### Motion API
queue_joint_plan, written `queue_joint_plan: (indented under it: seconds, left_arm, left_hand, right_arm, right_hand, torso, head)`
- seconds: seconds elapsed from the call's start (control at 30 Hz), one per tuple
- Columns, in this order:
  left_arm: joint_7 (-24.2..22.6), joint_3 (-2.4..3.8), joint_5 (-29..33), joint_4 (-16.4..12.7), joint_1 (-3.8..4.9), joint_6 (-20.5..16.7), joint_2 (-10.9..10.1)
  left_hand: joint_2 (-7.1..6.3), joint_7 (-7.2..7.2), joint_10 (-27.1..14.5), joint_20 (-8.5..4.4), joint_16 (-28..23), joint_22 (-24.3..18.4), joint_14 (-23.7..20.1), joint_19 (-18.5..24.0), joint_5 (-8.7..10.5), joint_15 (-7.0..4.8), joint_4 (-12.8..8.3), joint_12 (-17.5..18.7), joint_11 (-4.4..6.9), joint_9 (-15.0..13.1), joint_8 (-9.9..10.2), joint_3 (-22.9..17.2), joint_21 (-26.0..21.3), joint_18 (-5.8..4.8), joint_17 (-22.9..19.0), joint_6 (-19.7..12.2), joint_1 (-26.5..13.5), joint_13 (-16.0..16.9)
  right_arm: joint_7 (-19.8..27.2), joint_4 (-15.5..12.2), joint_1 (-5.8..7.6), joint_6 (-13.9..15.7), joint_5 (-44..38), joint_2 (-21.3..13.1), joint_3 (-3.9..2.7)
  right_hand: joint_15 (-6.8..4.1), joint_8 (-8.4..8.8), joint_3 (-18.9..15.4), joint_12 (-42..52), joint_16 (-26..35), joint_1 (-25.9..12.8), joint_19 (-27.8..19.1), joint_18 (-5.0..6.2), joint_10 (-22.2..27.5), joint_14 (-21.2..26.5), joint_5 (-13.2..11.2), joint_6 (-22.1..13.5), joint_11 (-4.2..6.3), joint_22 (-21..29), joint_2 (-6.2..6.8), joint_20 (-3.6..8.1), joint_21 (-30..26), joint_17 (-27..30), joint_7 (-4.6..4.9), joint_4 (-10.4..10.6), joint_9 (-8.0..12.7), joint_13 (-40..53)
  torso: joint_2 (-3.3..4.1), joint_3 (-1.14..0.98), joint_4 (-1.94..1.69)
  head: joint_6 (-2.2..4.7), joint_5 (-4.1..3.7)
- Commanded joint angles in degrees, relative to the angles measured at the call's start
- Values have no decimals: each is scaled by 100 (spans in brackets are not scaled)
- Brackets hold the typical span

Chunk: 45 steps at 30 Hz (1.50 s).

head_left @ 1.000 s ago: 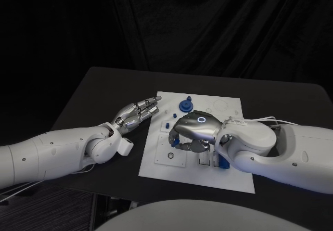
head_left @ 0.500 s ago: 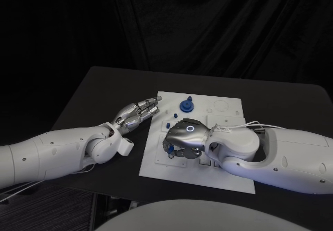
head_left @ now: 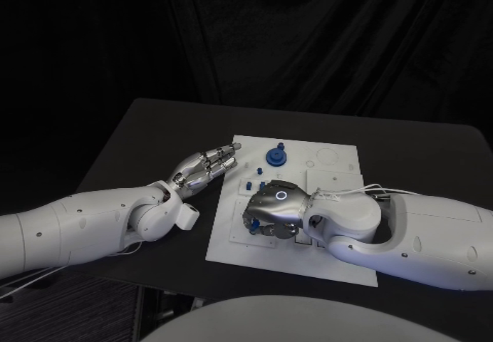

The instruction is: Assemble the parts on the task board

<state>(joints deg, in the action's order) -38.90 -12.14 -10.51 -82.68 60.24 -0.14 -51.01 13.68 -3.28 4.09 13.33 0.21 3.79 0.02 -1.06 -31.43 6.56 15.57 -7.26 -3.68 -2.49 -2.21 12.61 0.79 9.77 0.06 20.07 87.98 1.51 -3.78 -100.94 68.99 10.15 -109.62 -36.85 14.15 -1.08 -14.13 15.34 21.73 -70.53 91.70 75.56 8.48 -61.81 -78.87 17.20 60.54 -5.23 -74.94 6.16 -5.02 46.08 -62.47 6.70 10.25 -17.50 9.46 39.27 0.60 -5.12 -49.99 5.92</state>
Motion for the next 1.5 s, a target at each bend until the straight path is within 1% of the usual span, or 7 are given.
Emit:
queue_joint_plan:
  seconds: [0.03, 0.27, 0.4, 0.53, 1.17, 1.33, 1.5]
  left_arm:
    - [-429, 5, 25, -4, -7, 80, 15]
    - [-416, 5, 25, 9, -7, 99, 33]
    - [-412, 5, 25, 14, -7, 106, 39]
    - [-406, 5, 25, 18, -8, 113, 40]
    - [-386, 5, 25, 40, -9, 135, 56]
    - [-369, 5, 25, 55, -10, 158, 61]
    - [-361, 5, 25, 62, -12, 173, 70]
  left_hand:
    - [-12, -53, 6, 38, -21, -4, -2, -16, -19, 39, 7, -12, 15, -7, -25, -15, 13, 57, -6, -1, 40, 3]
    - [-12, -66, 5, 39, -21, -3, -2, -16, -20, 44, 5, -12, 17, -9, -28, -18, 14, 57, -6, 15, 43, 2]
    - [-10, -78, 2, 41, -21, -2, -2, -17, -22, 50, 3, -11, 20, -11, -31, -21, 14, 57, -6, 33, 47, 2]
    - [-9, -89, 0, 44, -21, -3, -2, -17, -22, 57, 1, -11, 22, -14, -34, -24, 14, 56, -6, 48, 50, 2]
    - [-8, -107, -3, 49, -21, -2, -2, -18, -22, 71, -3, -11, 24, -19, -41, -28, 14, 56, -6, 86, 55, 2]
    - [-7, -115, -5, 53, -21, -3, -2, -19, -24, 79, -6, -9, 24, -21, -44, -31, 14, 55, -6, 102, 58, 1]
    - [-14, -125, -11, 57, -21, -1, -2, -20, -25, 85, -13, -2, 25, -24, -47, -31, 15, 54, -6, 121, 64, 0]
  right_arm:
    - [18, 9, -24, -67, -89, 6, -3]
    - [4, 42, -52, -96, -90, 25, -3]
    - [-8, 77, -79, -113, -89, 36, -3]
    - [-23, 111, -110, -152, -89, 44, -3]
    - [-88, 108, -173, -357, 40, 25, -3]
    - [-105, 93, -177, -357, 119, 12, -3]
    - [-114, 88, -181, -334, 141, 17, -3]
  right_hand:
    - [5, 20, -5, 10, 25, 36, -28, -114, -271, 39, -31, -14, 227, -541, 2, 4, 3, 5, 11, -31, -8, 15]
    - [3, 26, -14, 1, 39, 12, -31, -114, -302, 44, -56, -10, 232, -541, 7, 4, 9, 18, 7, -26, -20, 22]
    - [1, 39, -20, -10, 48, -6, -35, -114, -319, 48, -83, -20, 234, -540, 10, 5, 9, 26, 5, -21, -26, 27]
    - [0, 47, -24, -21, 52, -19, -40, -113, -327, 50, -111, -24, 236, -538, 11, 5, 2, 29, 3, -16, -31, 30]
    - [0, 69, -29, -55, 100, -47, -63, -106, -347, 76, -196, -33, 239, -526, 10, 3, -42, 83, -2, -7, -47, 36]
    - [0, 70, -28, -59, 104, -45, -72, -102, -347, 79, -199, -33, 239, -521, 8, 3, -66, 86, -3, -9, -49, 37]
    - [1, 72, -28, -64, 105, -47, -76, -101, -346, 80, -205, -34, 238, -519, 9, 3, -74, 85, -3, -8, -50, 37]
  torso:
    - [-1, -8, 7]
    - [5, -13, -9]
    - [-3, -4, 4]
    - [-3, 0, 6]
    - [-8, -4, 3]
    - [-5, -8, -1]
    - [-8, -8, 5]
  head:
    - [-1, -11]
    - [-1, -54]
    - [-1, -34]
    - [-1, -28]
    - [-1, -24]
    - [-1, -43]
    - [-1, -36]
